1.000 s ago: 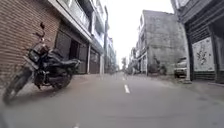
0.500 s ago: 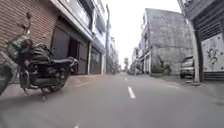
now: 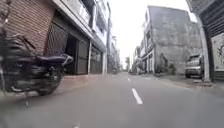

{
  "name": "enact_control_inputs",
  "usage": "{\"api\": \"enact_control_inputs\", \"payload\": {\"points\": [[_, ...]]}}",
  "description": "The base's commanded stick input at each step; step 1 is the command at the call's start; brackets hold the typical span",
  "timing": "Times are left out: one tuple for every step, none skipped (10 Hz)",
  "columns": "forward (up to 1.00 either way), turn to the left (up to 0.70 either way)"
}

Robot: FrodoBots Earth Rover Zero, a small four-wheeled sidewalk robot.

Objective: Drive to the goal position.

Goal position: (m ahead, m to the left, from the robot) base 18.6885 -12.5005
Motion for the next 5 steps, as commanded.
{"api": "enact_control_inputs", "payload": {"points": [[1.0, 0.0], [1.0, 0.0], [1.0, 0.0], [1.0, 0.0], [1.0, 0.0]]}}
